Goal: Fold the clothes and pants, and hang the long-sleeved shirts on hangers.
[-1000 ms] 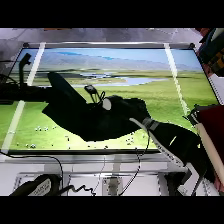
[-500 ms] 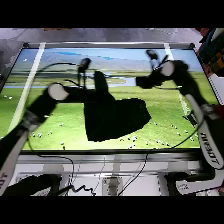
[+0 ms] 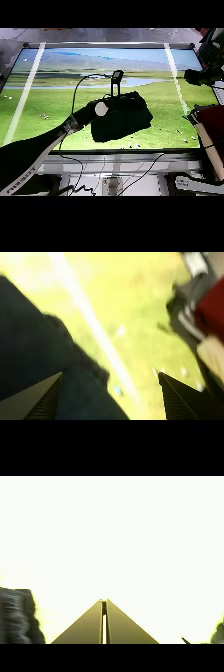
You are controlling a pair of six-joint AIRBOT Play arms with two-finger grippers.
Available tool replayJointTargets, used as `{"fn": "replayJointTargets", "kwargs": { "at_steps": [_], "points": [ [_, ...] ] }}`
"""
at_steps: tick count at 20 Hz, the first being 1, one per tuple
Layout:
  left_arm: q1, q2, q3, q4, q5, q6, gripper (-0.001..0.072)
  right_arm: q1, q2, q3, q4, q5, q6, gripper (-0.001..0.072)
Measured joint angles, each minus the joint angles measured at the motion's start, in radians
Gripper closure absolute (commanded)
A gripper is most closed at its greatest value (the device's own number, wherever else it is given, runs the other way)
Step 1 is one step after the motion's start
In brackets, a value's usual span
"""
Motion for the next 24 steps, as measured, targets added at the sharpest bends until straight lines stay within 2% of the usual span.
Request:
{"fn": "replayJointTargets", "kwargs": {
  "at_steps": [2, 3, 4, 5, 6, 7, 10, 14, 20, 24],
  "points": [
    [0.024, 0.020, 0.001, 0.059, -0.004, -0.001, 0.0294, -0.058, -0.027, -0.067, 0.101, 0.006, -0.085, 0.0682],
    [0.040, 0.027, 0.002, 0.096, -0.016, -0.001, 0.0378, -0.082, -0.047, -0.109, 0.194, 0.023, -0.156, 0.0681],
    [0.055, 0.031, 0.002, 0.129, -0.042, -0.001, 0.0411, -0.097, -0.069, -0.148, 0.296, 0.050, -0.224, 0.0674],
    [0.071, 0.032, 0.002, 0.161, -0.080, -0.001, 0.0413, -0.103, -0.092, -0.189, 0.409, 0.084, -0.287, 0.0482],
    [0.086, 0.033, 0.002, 0.186, -0.113, -0.001, 0.0412, -0.101, -0.113, -0.226, 0.508, 0.106, -0.337, 0.0087],
    [0.101, 0.032, 0.002, 0.207, -0.151, -0.001, 0.0409, -0.090, -0.131, -0.255, 0.572, 0.114, -0.371, 0.0000],
    [0.127, 0.018, 0.002, 0.240, -0.227, -0.002, 0.0392, -0.012, -0.166, -0.312, 0.661, 0.119, -0.433, 0.0002],
    [0.140, -0.012, 0.002, 0.256, -0.269, -0.002, 0.0394, 0.139, -0.180, -0.337, 0.605, 0.025, -0.450, 0.0002],
    [0.143, -0.032, 0.002, 0.261, -0.326, -0.002, 0.0394, 0.299, -0.186, -0.345, 0.288, -0.202, -0.193, 0.0003],
    [0.144, -0.034, 0.002, 0.261, -0.345, -0.002, 0.0394, 0.297, -0.206, -0.333, 0.213, -0.238, -0.078, 0.0005]
  ]
}}
